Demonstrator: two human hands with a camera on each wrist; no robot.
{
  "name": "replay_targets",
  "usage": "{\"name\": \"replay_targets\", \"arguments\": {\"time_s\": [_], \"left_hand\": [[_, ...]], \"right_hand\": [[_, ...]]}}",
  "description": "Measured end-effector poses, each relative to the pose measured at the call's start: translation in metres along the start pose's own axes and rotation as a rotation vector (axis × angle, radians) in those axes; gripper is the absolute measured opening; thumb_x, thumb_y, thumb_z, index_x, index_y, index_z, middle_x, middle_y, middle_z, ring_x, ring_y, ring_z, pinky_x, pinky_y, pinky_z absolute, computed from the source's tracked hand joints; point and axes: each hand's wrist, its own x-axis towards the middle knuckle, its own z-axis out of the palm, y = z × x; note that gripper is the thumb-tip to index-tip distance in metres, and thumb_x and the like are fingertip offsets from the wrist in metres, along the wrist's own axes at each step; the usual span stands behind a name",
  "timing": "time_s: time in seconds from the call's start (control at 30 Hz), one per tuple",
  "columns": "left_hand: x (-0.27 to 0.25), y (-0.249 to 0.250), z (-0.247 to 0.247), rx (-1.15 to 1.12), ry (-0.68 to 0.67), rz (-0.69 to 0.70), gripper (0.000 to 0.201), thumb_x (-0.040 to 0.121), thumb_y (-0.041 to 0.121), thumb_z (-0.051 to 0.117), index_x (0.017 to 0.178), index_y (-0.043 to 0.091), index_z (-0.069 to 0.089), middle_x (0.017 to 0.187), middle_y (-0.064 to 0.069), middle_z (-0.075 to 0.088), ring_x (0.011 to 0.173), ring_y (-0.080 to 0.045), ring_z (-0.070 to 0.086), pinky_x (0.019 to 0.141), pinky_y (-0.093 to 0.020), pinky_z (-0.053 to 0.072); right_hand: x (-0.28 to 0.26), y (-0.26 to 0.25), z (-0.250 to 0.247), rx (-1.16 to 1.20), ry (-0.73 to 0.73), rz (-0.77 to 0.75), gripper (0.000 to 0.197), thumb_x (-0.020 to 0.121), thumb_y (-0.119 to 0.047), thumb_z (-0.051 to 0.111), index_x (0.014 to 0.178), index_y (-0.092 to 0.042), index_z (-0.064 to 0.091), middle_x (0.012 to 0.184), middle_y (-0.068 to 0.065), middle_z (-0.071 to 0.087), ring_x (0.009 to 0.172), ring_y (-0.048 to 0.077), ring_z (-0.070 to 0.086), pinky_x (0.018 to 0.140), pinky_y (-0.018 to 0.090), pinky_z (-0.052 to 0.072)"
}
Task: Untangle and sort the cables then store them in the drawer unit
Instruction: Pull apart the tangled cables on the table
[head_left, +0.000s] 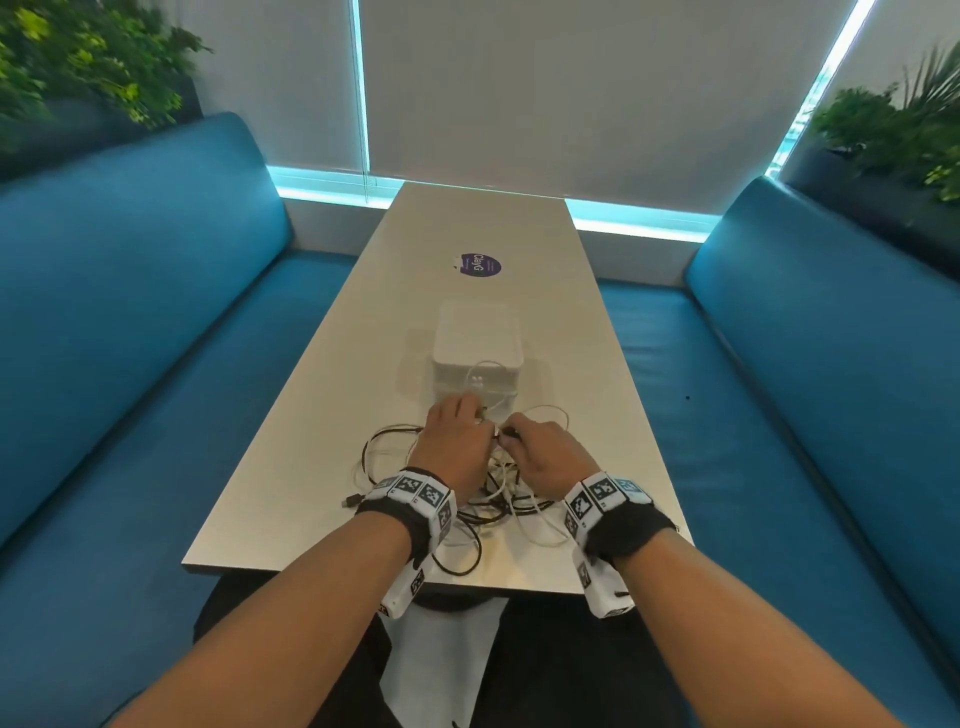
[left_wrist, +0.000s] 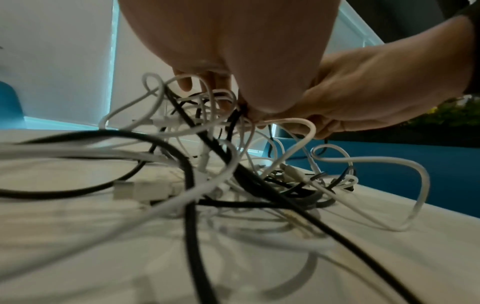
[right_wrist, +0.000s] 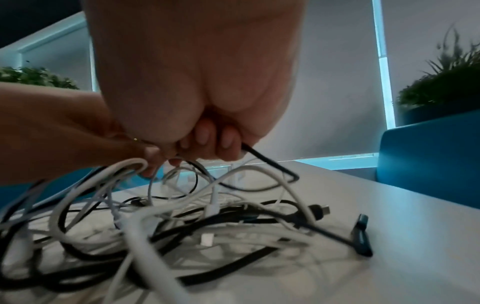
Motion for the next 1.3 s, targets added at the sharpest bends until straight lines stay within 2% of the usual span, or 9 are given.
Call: {"name": "replay_targets", "arguments": {"time_s": [0.1,0.23,0.37,0.47,0.7,0.87,0.93,1.07,1.3], "left_hand": [[0.003,-0.009,-0.002,-0.172,0.007,-0.015,0.019,0.099,0.026,0.051,0.099,0.011,0.062,0.111,-0.006,0.050,0.090,-0.024,0.051,0.082,-0.037,0.046],[0.009,-0.019,-0.014,-0.075,-0.132,0.040,0.019,0.094,0.031,0.053,0.102,0.017,0.064,0.103,-0.004,0.061,0.099,-0.026,0.055,0.089,-0.035,0.040],[0.001,-0.036,-0.012,-0.078,-0.249,0.054,0.032,0.083,0.009,0.058,0.113,0.018,0.053,0.112,-0.004,0.059,0.104,-0.025,0.051,0.089,-0.032,0.038],[0.002,-0.033,-0.010,-0.117,-0.274,0.055,0.039,0.081,0.006,0.056,0.119,0.018,0.052,0.119,-0.004,0.056,0.111,-0.025,0.050,0.094,-0.033,0.040],[0.008,-0.006,-0.011,-0.123,-0.202,-0.045,0.036,0.099,0.044,0.039,0.116,0.022,0.062,0.115,-0.008,0.047,0.114,-0.027,0.038,0.102,-0.042,0.033],[0.004,-0.012,-0.003,-0.287,-0.127,0.011,0.026,0.099,0.035,0.044,0.099,0.017,0.064,0.133,-0.009,0.037,0.115,-0.028,0.038,0.100,-0.042,0.040],[0.004,-0.009,-0.003,-0.348,-0.107,0.013,0.020,0.096,0.026,0.046,0.103,0.015,0.061,0.139,-0.006,0.037,0.117,-0.026,0.038,0.101,-0.041,0.040],[0.011,0.001,-0.009,-0.443,-0.102,0.001,0.016,0.096,0.018,0.047,0.105,0.013,0.059,0.111,-0.005,0.057,0.107,-0.023,0.047,0.093,-0.032,0.041],[0.018,0.003,-0.004,-0.304,-0.193,-0.027,0.020,0.106,0.025,0.039,0.109,0.010,0.050,0.109,-0.012,0.060,0.097,-0.030,0.054,0.076,-0.036,0.039]], "right_hand": [[0.001,0.006,-0.004,-0.011,-0.010,0.013,0.021,0.104,-0.041,0.035,0.103,-0.023,0.045,0.090,0.009,0.065,0.077,0.033,0.060,0.070,0.046,0.052],[0.000,0.008,-0.016,-0.034,0.004,0.046,0.017,0.101,-0.039,0.038,0.101,-0.026,0.049,0.091,0.008,0.066,0.079,0.034,0.060,0.072,0.047,0.053],[-0.004,0.038,-0.041,-0.050,0.091,0.157,0.021,0.103,-0.038,0.040,0.103,-0.023,0.055,0.092,0.009,0.067,0.081,0.033,0.061,0.071,0.042,0.052],[-0.011,0.052,-0.044,-0.116,0.027,0.202,0.021,0.102,-0.038,0.041,0.104,-0.026,0.058,0.098,0.009,0.066,0.084,0.030,0.060,0.070,0.037,0.050],[-0.011,0.038,-0.020,-0.145,0.045,0.272,0.026,0.104,-0.035,0.036,0.114,-0.021,0.055,0.103,0.010,0.063,0.088,0.031,0.061,0.075,0.038,0.052],[-0.010,0.040,-0.020,-0.251,0.023,0.323,0.025,0.103,-0.029,0.038,0.117,-0.017,0.055,0.107,0.010,0.062,0.093,0.031,0.063,0.077,0.037,0.051],[-0.007,0.038,-0.020,-0.282,0.012,0.340,0.022,0.101,-0.024,0.040,0.115,-0.015,0.055,0.108,0.010,0.062,0.095,0.030,0.063,0.075,0.036,0.048],[-0.004,0.034,-0.019,-0.256,0.041,0.375,0.018,0.101,-0.022,0.041,0.112,-0.014,0.052,0.108,0.009,0.061,0.096,0.030,0.062,0.071,0.034,0.042],[-0.006,0.026,-0.022,-0.116,0.147,0.311,0.024,0.101,-0.027,0.042,0.120,-0.014,0.046,0.104,0.014,0.065,0.094,0.036,0.064,0.073,0.039,0.047]]}}
